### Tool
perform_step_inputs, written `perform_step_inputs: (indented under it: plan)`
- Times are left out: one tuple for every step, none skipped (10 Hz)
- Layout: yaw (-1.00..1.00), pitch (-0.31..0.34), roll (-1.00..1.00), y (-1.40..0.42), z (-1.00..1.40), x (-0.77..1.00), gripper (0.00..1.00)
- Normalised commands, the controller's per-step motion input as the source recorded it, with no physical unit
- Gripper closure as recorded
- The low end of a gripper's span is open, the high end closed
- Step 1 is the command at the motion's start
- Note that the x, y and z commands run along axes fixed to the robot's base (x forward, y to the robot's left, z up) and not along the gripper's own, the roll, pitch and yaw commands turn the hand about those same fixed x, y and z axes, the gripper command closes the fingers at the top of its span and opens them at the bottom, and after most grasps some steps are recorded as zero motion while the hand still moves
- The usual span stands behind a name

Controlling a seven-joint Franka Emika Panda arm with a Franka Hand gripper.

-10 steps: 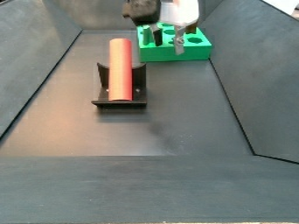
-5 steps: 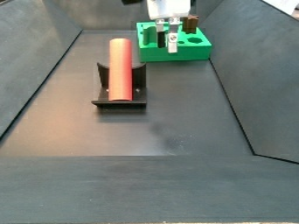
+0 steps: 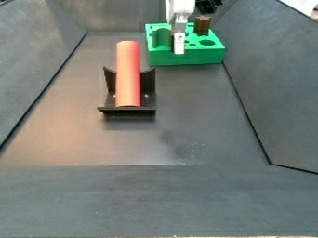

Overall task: Pick up the oval object. Move up. Place the oval object on the fixture. Regrasp the oval object. Move to above the board. Insert the oval object.
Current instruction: Regrasp the oval object.

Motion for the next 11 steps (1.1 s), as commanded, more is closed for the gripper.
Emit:
perform_step_inputs:
  plan:
    - [-0.14, 0.175, 0.08, 0.00, -0.01, 1.00, 0.00]
    - [-0.08, 0.199, 0.08, 0.00, -0.02, 1.00, 0.00]
    - [-0.04, 0.203, 0.07, 0.00, -0.02, 1.00, 0.00]
    - [0.00, 0.205, 0.05, -0.01, -0.01, 1.00, 0.00]
    - [0.02, 0.204, 0.03, -0.01, -0.01, 1.00, 0.00]
    - [0.03, 0.205, 0.02, -0.01, -0.01, 1.00, 0.00]
    - [0.04, 0.204, 0.01, -0.02, 0.00, 1.00, 0.00]
    - [0.05, 0.205, 0.00, -0.02, -0.01, 1.00, 0.00]
    - [0.05, 0.210, -0.01, -0.02, 0.00, 0.98, 0.00]
    - [0.05, 0.209, -0.02, -0.02, 0.00, 0.90, 0.00]
    - [0.05, 0.212, -0.03, -0.02, 0.00, 0.79, 0.00]
